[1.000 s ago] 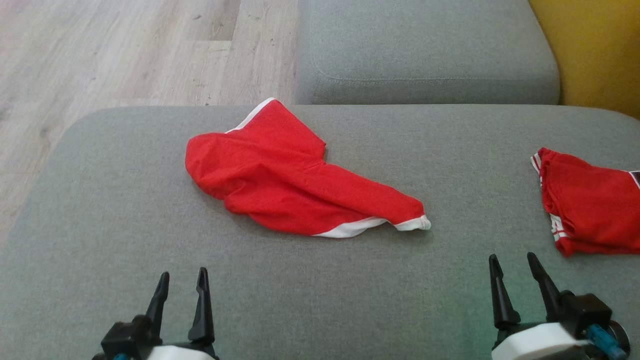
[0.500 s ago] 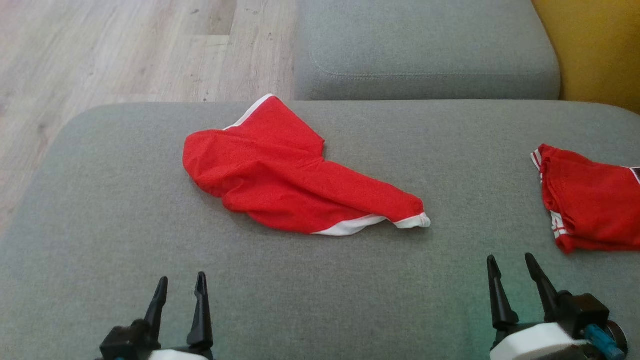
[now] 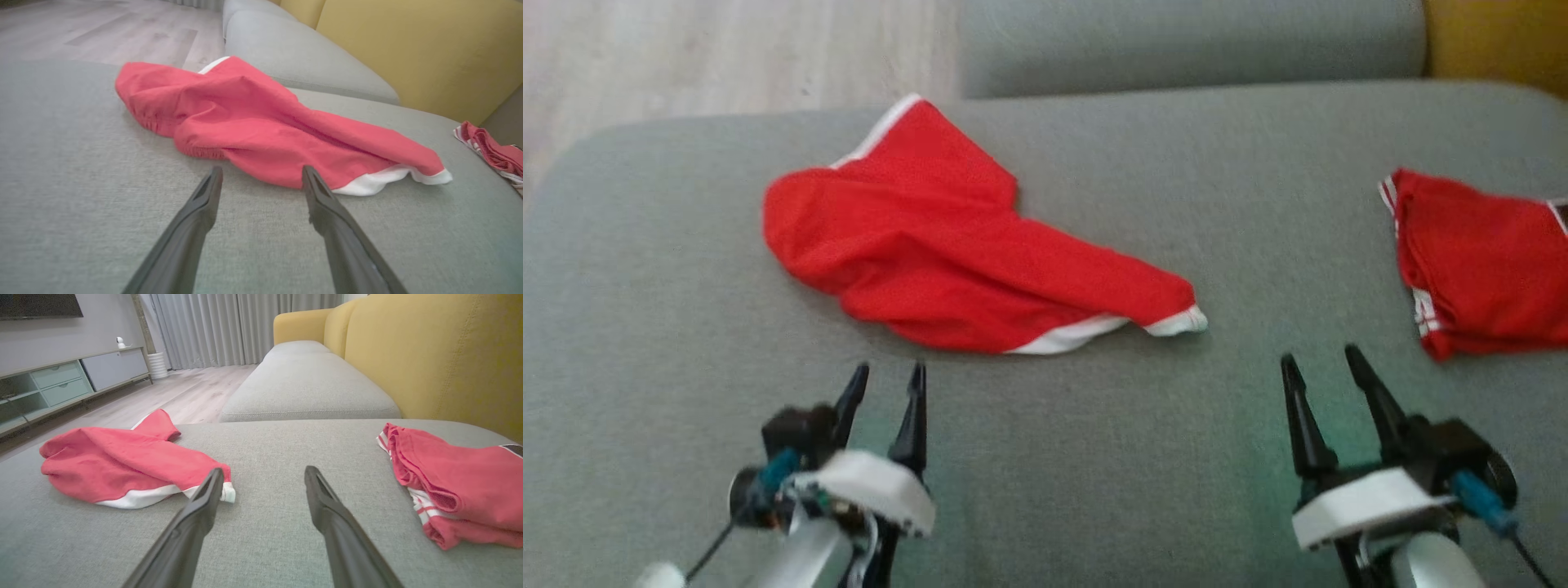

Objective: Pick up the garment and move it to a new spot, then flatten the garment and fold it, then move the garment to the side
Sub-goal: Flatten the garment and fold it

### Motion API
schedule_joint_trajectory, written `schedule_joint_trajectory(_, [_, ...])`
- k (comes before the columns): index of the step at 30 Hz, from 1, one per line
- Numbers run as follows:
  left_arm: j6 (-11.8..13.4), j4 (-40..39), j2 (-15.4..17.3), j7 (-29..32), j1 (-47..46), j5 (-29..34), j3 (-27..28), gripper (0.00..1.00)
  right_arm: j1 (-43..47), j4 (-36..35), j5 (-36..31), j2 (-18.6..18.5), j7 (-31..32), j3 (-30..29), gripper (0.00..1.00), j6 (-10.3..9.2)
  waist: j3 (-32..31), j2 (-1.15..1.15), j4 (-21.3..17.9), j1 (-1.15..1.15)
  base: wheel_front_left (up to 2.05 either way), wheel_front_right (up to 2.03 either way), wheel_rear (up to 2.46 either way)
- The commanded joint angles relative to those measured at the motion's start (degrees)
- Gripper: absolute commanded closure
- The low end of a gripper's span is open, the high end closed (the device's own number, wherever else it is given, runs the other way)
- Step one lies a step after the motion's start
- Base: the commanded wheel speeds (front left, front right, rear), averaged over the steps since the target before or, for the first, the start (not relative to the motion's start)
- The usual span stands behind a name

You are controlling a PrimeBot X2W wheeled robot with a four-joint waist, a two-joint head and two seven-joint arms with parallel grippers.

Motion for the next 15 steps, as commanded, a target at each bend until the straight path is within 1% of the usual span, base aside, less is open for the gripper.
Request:
schedule_joint_trajectory(1, [-0.99, 1.59, -0.41, -0.14, -4.89, -0.74, 2.23, 0.0, -3.38, -2.43, -0.46, -0.37, 0.13, 1.9, 0.0, 0.39, 3.23, 0.0, -3.0, -0.01, 0.0, 0.0, 0.0])
schedule_joint_trajectory(5, [-3.08, 9.85, -1.99, -0.12, -10.57, -1.83, 2.88, 0.0, -5.01, -3.08, -0.79, -0.37, 0.29, 2.51, 0.0, 0.39, 5.71, 0.0, -5.74, -0.01, 0.0, 0.0, 0.0])
schedule_joint_trajectory(9, [-3.6, 17.03, -2.53, 0.11, -14.65, -2.9, 4.14, 0.0, -5.44, -2.93, -0.96, -0.37, 0.28, 2.55, 0.0, 0.39, 7.02, 0.0, -7.81, -0.01, 0.0, 0.0, 0.0])
schedule_joint_trajectory(12, [-4.45, 21.79, -2.74, -0.55, -17.17, -4.46, 5.73, 0.0, -5.35, -2.71, -1.0, -0.37, 0.07, 2.47, 0.0, 0.39, 7.55, 0.0, -9.14, -0.01, 0.0, 0.0, 0.0])
schedule_joint_trajectory(14, [-4.75, 24.0, -2.77, -0.06, -18.11, -4.7, 5.76, 0.0, -5.29, -2.55, -1.0, -0.37, -0.01, 2.39, 0.0, 0.39, 7.61, 0.0, -9.48, -0.01, 0.0, 0.0, 0.0])
schedule_joint_trajectory(15, [-5.02, 24.79, -2.83, -0.11, -18.47, -4.74, 5.71, 0.25, -5.29, -2.47, -0.98, -0.37, -0.05, 2.41, 0.0, 0.39, 7.62, 0.0, -9.6, -0.01, 0.0, 0.0, 0.0])
